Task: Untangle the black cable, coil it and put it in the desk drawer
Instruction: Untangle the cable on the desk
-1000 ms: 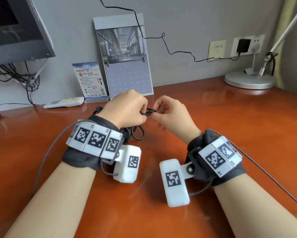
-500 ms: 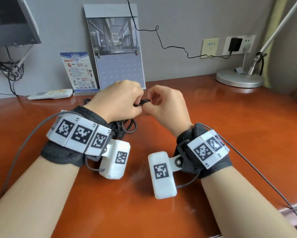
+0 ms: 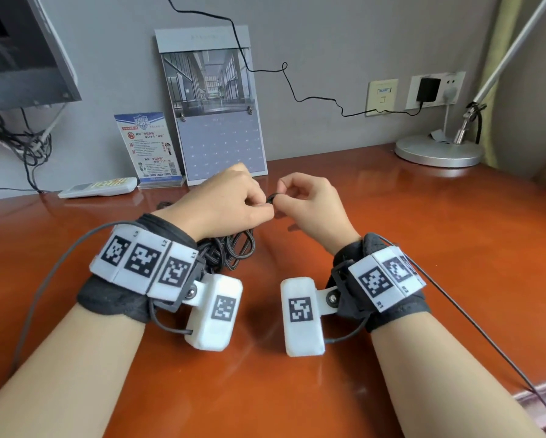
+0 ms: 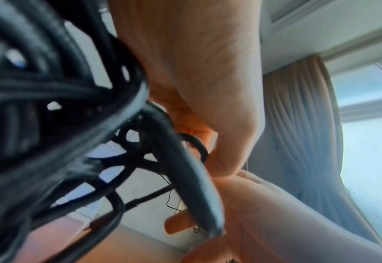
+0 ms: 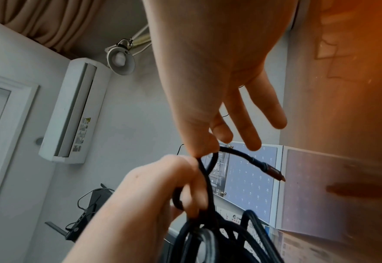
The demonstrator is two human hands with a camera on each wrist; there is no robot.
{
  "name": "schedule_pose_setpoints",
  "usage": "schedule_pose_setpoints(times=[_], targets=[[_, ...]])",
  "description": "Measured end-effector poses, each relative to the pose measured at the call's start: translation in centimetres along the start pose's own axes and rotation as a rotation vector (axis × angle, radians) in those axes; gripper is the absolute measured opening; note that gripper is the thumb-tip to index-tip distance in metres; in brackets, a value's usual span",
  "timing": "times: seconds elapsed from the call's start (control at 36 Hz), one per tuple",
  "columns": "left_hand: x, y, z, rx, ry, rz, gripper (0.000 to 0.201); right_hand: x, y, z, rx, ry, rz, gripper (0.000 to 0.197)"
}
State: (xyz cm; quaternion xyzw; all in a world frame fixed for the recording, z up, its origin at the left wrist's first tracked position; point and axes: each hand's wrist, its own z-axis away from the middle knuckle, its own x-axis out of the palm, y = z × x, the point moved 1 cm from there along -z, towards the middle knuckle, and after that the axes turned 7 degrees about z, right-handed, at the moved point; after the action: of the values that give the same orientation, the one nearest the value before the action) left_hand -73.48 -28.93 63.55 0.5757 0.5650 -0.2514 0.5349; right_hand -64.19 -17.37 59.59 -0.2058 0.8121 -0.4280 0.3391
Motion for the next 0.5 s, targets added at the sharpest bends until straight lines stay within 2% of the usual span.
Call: schedule_pose_setpoints(times=[0.17,0.25,0.36,0.5], targets=[[-0.1,0.7,0.0,-0.039,-0.062,-0.269,0.036,0.0,0.2,0.0,-0.161,0.01,0.131,0.01],[-1.4,0.1,0.4,-0.056,-0.135,-0.237,0.033,0.0,0.3,-0.2,-0.15,-0.013,0.105,0.012],[-2.5,0.2,0.7,-0.036,-0.161,-0.174,0.034,-0.2,0.7,-0.6,-0.114,-0.02,0.056,0.017],[-1.9,1.7,0.8,-0.192,-0.151,-0.201,0.027,-0.1,0.8,-0.8,-0.134,-0.003,0.1,0.017]])
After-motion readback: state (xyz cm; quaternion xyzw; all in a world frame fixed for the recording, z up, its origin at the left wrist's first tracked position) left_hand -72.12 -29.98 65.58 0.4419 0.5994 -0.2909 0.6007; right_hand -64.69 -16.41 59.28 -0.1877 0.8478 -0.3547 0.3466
